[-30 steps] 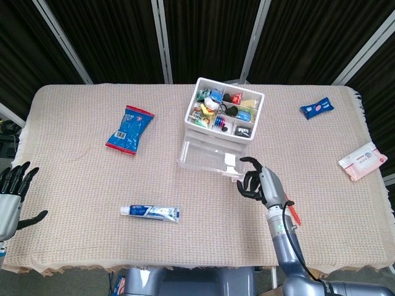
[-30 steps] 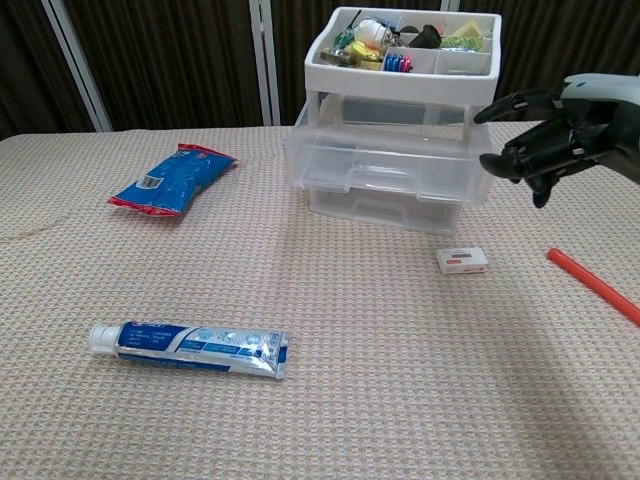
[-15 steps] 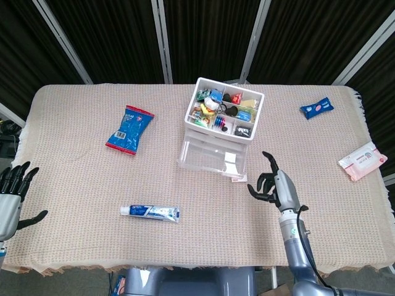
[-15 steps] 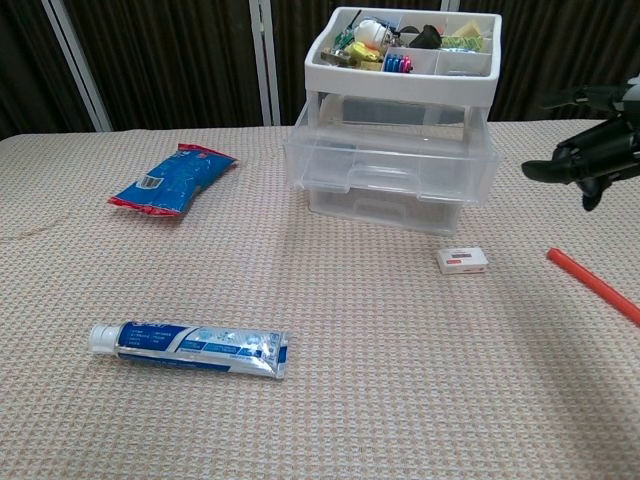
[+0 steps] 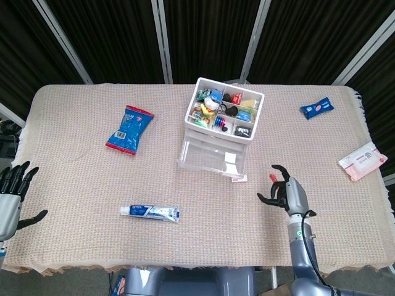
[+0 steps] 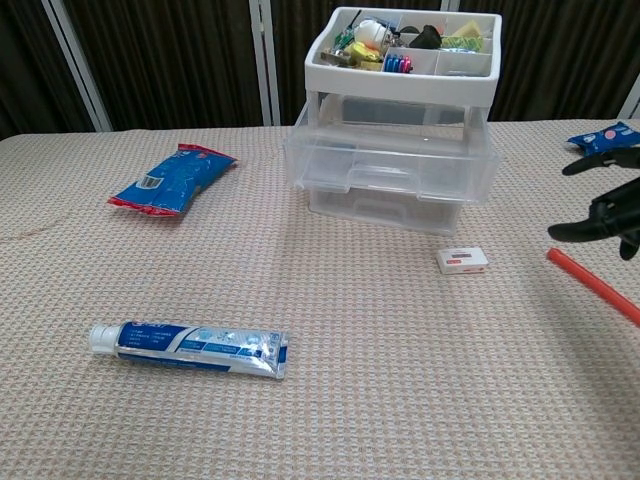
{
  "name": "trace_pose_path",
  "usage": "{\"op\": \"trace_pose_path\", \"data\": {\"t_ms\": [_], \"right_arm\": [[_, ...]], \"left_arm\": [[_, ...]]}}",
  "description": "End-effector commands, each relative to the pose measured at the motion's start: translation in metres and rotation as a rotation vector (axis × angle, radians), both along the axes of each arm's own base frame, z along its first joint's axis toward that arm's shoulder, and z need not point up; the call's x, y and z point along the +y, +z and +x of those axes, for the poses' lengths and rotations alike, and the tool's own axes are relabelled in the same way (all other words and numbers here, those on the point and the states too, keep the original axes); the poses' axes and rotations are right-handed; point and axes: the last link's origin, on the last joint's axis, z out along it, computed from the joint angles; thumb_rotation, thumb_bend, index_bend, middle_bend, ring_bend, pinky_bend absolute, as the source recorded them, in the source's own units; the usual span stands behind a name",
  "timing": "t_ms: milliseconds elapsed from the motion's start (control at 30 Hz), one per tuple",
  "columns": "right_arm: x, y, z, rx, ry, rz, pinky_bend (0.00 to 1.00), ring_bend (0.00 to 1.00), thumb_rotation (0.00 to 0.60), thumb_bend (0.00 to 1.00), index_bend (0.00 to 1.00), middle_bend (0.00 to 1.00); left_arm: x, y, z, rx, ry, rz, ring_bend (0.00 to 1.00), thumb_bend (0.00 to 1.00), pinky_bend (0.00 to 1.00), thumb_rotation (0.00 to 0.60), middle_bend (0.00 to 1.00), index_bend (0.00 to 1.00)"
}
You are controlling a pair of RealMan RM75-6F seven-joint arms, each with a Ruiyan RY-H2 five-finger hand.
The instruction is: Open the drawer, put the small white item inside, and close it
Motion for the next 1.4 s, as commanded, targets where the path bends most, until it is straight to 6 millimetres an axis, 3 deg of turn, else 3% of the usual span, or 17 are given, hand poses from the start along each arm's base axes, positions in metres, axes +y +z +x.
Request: {"op": "trace_pose_path", "data": {"t_ms": [33, 333, 567, 767, 1400], "right_arm": [[0.004, -0.011, -0.003, 0.040, 0.010, 0.037, 0.61, 0.77, 0.600, 0.04, 0.19, 0.76], [0.007, -0.041, -0.004, 0.107, 0.024, 0.083, 0.61, 0.77, 0.600, 0.00, 0.15, 0.76], [0.000, -0.050, 0.002, 0.129, 0.034, 0.065, 0.61, 0.78, 0.600, 0.04, 0.29, 0.77], [-0.008, -0.059, 0.006, 0.115, 0.024, 0.046, 0.61, 0.79, 0.600, 0.05, 0.34, 0.79], [-0.026, -0.090, 0.017, -0.008, -0.078, 0.113, 0.61, 0.79, 0.600, 0.08, 0.25, 0.79]], "left_arm": [[0.000, 0.000, 0.000, 0.000, 0.000, 0.000, 0.00, 0.13, 0.00, 0.600, 0.00, 0.09], [0.000, 0.000, 0.000, -0.002, -0.001, 0.001, 0.00, 0.13, 0.00, 0.600, 0.00, 0.09], [0.000, 0.000, 0.000, -0.002, -0.001, -0.001, 0.00, 0.13, 0.00, 0.600, 0.00, 0.09], [0.000, 0.000, 0.000, -0.002, -0.002, -0.004, 0.00, 0.13, 0.00, 0.600, 0.00, 0.09], [0.001, -0.001, 0.000, -0.006, 0.006, -0.007, 0.00, 0.13, 0.00, 0.600, 0.00, 0.09]]}}
